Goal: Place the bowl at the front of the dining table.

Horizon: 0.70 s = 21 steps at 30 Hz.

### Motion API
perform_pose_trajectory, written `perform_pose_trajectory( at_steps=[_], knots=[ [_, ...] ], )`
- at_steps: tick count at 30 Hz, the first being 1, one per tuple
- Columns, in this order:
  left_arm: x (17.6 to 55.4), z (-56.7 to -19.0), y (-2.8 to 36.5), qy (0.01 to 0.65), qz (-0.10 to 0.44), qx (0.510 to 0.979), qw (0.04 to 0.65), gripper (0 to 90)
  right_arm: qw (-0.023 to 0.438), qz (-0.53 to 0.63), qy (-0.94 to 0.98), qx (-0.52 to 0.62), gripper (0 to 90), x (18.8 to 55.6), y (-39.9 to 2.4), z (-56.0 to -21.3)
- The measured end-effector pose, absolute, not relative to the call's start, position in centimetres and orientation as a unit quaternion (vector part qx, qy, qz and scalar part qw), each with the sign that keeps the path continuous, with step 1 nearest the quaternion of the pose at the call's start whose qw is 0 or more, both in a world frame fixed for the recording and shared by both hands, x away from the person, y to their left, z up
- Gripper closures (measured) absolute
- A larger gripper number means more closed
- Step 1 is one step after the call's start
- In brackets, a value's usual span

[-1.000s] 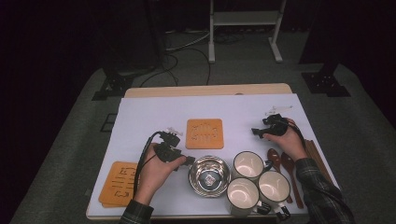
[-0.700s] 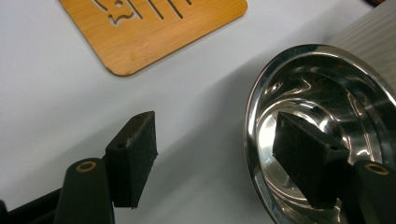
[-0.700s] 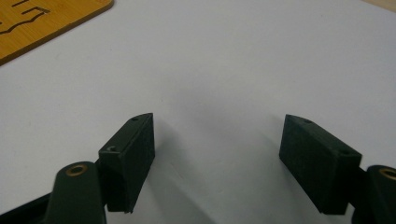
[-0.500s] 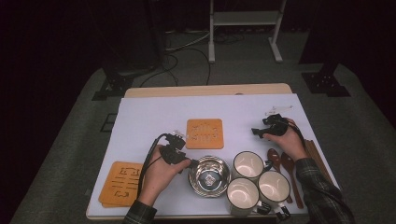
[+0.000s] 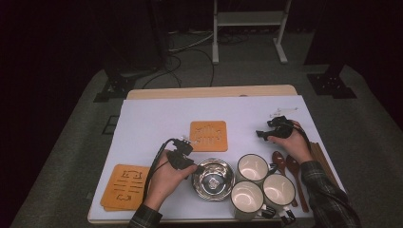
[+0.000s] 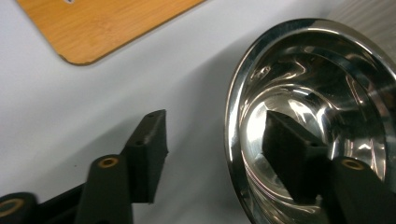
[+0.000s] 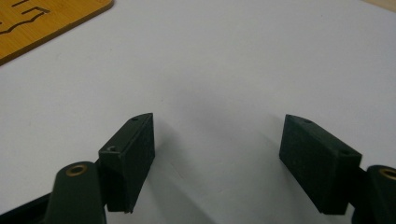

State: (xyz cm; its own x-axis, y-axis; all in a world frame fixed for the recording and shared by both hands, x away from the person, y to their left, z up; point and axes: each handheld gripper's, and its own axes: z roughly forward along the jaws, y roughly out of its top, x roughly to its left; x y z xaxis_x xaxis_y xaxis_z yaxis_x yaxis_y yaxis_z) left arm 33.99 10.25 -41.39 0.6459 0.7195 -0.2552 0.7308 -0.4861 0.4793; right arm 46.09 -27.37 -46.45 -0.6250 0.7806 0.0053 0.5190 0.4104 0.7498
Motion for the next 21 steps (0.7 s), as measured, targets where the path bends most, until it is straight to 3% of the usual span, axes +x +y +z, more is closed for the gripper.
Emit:
perform_pose_trajectory(
  at_steps=[21],
  knots=[
    [33.94,-41.45,9.96,0.412,-0.014,0.868,0.277,66.5,0.176,0.372,0.821,0.396,25.0,46.08,-27.36,-46.45]
  ],
)
